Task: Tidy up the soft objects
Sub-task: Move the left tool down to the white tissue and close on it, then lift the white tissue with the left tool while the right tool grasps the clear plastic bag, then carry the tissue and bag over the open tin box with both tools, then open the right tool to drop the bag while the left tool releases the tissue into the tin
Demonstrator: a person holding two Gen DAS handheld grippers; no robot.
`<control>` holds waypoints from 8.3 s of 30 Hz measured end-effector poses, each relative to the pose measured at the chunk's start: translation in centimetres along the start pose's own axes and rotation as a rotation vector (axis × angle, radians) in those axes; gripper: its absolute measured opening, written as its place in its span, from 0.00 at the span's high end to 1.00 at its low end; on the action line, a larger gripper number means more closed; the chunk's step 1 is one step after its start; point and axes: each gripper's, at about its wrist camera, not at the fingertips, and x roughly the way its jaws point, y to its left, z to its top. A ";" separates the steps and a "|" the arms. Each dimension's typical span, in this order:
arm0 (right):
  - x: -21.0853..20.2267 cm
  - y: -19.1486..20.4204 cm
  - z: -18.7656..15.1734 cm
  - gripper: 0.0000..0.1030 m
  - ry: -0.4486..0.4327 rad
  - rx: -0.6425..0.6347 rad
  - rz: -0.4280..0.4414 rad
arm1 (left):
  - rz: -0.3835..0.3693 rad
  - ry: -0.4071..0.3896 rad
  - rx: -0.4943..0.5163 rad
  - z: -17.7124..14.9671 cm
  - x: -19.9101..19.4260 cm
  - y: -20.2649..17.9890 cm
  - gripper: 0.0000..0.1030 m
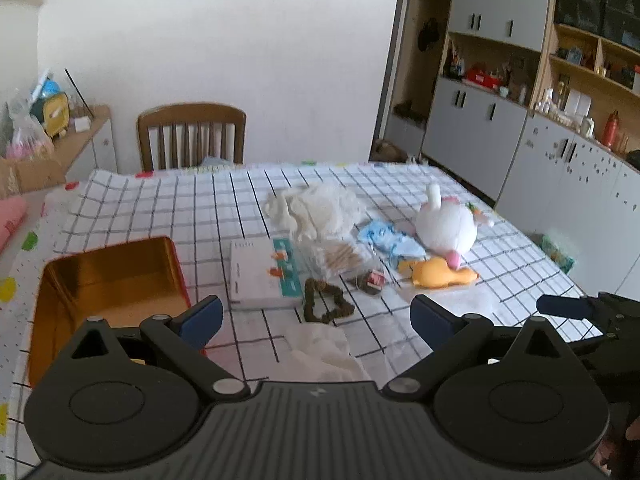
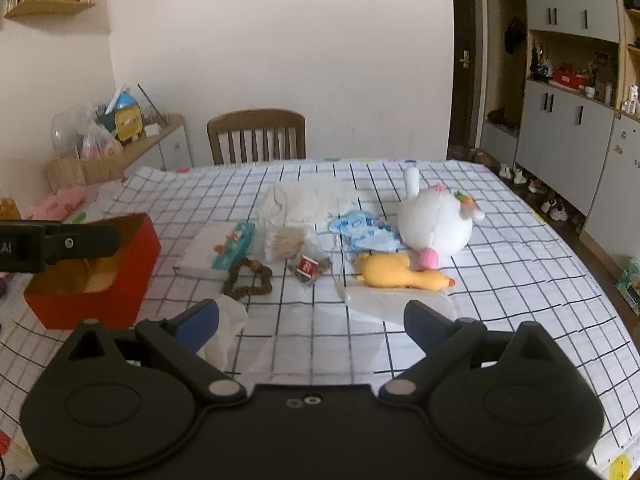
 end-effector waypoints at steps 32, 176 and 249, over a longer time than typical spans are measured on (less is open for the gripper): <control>11.7 -3.7 -2.2 0.06 0.258 -0.104 0.091 | 0.083 0.239 0.004 -4.7 10.6 -1.2 0.03; 4.8 3.9 6.9 0.92 0.062 -0.156 0.280 | 0.151 0.098 -0.058 -1.9 1.0 5.5 0.88; 20.8 24.9 9.0 0.74 0.241 -0.590 0.436 | 0.326 0.258 -0.220 -0.7 7.9 19.0 0.87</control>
